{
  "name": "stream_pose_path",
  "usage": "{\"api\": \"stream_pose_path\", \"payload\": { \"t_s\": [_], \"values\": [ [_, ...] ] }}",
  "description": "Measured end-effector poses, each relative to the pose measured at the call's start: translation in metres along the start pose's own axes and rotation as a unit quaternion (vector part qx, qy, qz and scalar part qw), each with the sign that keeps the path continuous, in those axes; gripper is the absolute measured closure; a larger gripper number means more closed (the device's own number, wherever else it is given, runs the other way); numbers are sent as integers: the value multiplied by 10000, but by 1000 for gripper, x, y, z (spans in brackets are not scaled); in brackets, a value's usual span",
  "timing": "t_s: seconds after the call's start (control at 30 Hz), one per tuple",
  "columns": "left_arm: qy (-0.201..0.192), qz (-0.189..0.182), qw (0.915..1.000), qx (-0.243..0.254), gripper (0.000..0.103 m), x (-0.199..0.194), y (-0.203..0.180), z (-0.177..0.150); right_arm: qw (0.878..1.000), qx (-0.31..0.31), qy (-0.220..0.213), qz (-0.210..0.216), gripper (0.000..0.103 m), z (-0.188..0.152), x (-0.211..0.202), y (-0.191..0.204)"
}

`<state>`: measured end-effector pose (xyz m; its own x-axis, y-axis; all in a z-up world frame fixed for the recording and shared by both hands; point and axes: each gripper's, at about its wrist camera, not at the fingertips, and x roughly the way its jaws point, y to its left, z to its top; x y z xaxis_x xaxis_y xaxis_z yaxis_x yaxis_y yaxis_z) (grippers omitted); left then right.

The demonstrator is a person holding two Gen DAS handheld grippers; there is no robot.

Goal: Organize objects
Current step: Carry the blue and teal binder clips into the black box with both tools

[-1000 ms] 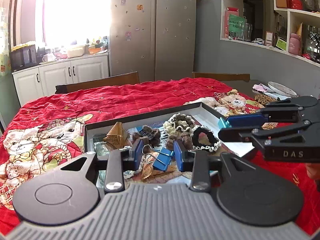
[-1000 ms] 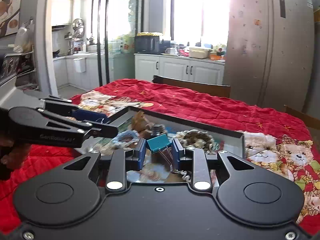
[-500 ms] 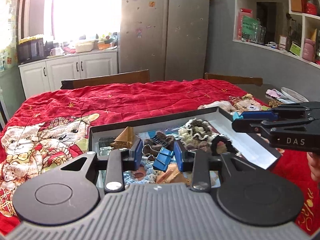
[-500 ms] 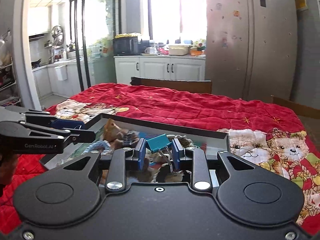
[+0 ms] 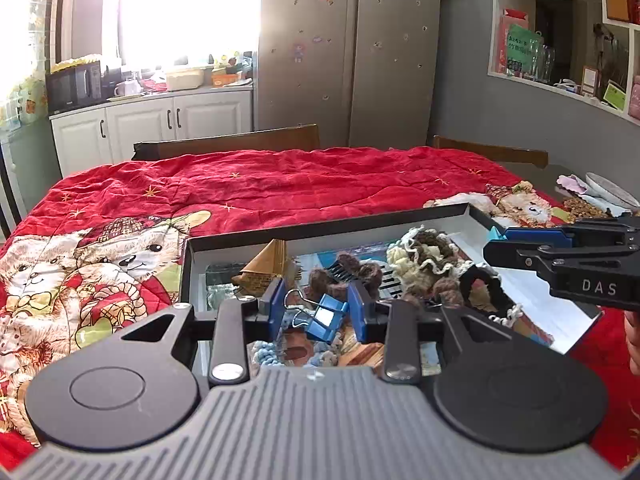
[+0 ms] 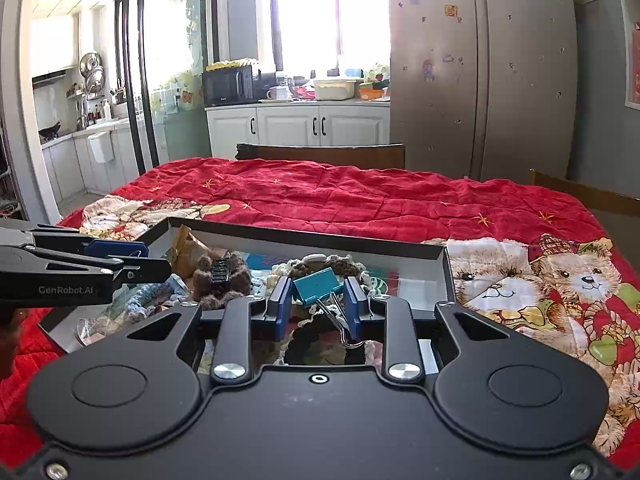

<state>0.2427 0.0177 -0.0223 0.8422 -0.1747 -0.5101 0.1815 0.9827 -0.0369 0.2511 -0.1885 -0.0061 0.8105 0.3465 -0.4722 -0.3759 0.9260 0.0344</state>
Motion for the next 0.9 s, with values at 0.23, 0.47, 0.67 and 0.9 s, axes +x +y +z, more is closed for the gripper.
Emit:
{"api": "stream_pose_path", "payload": {
  "t_s": [0.23,0.47,0.67,0.9],
  "values": [
    [85,44,9999,106,65,7,-2,-6,9999,-48,131,5,76,-8,10,2],
    [150,83,9997,190,65,13,-4,-10,9997,-85,214,-3,76,-13,19,4],
    [238,115,9994,232,65,18,-4,-14,9994,-149,309,-5,76,-17,26,7],
    [293,147,9991,274,65,23,-4,-17,9991,-193,387,-30,76,-20,31,7]
  ]
}}
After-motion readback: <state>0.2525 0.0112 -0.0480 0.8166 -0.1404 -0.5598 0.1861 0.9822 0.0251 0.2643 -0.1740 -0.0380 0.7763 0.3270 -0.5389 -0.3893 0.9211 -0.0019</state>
